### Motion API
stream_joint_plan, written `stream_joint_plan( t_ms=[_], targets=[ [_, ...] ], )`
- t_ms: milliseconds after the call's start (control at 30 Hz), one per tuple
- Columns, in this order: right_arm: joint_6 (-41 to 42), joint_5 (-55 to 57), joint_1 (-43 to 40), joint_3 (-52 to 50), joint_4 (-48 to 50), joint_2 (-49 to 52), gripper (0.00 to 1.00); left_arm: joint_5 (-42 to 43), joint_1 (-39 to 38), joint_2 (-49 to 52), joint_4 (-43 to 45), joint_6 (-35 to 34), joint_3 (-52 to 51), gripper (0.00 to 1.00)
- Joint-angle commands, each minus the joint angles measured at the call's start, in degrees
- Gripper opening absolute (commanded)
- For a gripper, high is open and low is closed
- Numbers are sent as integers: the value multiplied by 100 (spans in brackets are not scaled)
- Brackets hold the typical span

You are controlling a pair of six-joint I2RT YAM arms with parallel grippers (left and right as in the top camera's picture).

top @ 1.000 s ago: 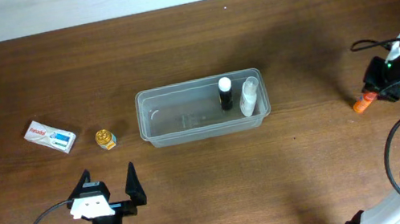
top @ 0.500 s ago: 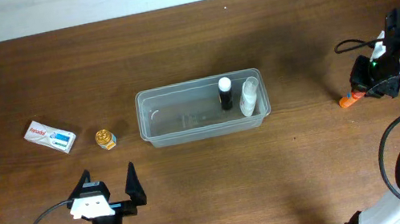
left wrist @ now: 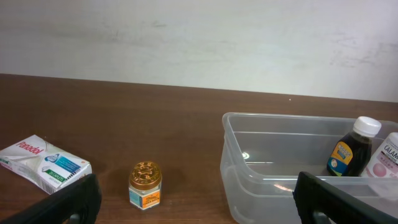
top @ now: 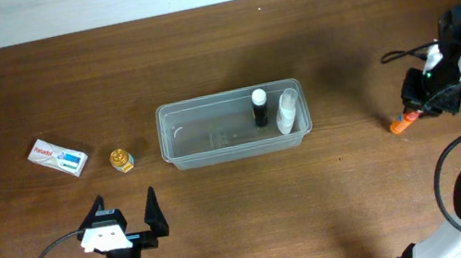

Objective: Pack container
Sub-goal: 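Lift the orange tube and carry it over the container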

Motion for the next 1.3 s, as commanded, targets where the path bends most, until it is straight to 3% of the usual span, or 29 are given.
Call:
stream_joint_plan(
  t_ms=[0, 567, 1267],
  targets=[
    [-216, 111, 315, 634, -356, 7, 13, 17, 28, -48, -24, 92, -24, 99],
    [-118, 385, 2221, 2973, -2251, 7, 13, 17, 28, -48, -24, 94, -24, 99],
    [824, 649, 4192, 3147, -1661, 24, 14, 17, 28, -48, -24, 94, -24, 99]
  ],
)
